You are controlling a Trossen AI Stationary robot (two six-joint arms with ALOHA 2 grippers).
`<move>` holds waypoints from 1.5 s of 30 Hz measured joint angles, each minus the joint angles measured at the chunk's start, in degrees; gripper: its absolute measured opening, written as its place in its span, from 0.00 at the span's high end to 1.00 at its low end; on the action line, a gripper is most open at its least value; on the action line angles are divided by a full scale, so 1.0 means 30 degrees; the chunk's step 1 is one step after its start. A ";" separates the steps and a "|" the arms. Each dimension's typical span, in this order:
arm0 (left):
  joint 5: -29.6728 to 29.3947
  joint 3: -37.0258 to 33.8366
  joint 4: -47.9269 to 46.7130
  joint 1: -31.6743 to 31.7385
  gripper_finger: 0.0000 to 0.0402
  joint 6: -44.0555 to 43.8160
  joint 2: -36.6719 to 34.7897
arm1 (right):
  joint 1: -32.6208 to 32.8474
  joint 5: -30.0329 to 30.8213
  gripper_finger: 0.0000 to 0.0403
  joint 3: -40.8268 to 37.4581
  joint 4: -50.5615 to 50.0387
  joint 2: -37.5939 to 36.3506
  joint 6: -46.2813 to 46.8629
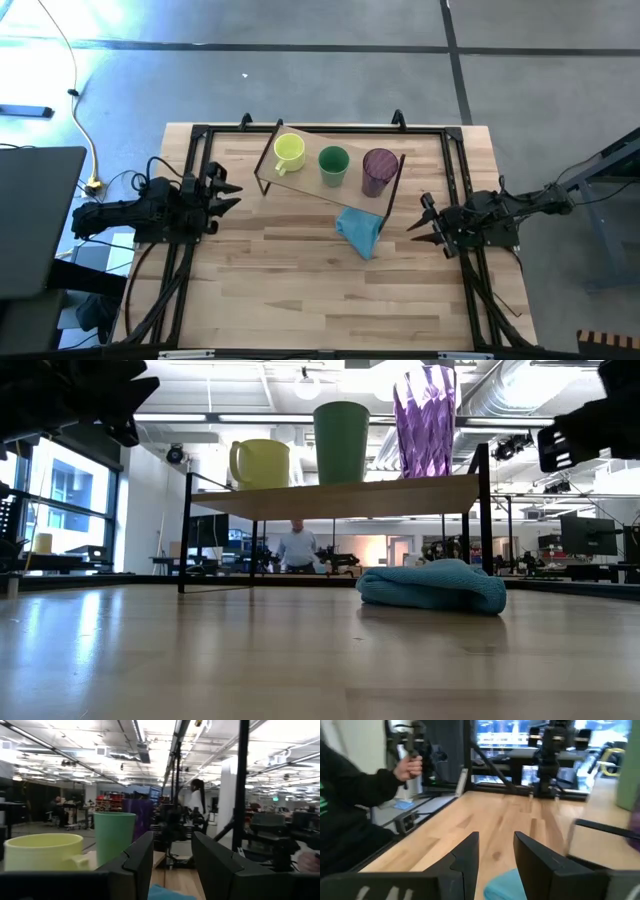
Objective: Stack small to large cups/mugs on shelf
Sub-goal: Return to Home Position
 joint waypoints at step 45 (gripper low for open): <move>-0.3993 -0.0160 -0.4361 -0.3868 0.68 0.0138 -0.0004 | -0.1659 0.0279 0.72 0.0007 -0.0108 0.0047 0.0486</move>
